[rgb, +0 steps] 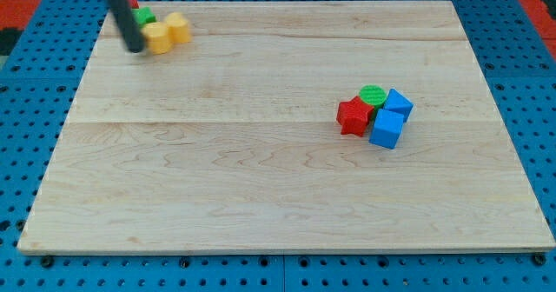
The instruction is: Move your arm to the top of the green star
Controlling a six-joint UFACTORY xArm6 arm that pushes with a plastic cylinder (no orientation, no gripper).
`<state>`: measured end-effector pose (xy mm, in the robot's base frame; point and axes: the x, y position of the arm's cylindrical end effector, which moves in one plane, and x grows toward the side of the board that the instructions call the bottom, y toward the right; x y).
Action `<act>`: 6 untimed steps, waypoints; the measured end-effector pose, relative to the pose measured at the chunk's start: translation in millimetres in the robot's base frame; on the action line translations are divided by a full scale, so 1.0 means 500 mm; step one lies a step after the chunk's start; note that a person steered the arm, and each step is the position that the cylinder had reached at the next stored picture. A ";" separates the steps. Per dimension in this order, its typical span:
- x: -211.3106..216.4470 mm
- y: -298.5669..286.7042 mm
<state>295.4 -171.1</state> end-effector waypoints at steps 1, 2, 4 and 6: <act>0.000 0.188; 0.034 0.199; -0.191 0.285; -0.206 0.184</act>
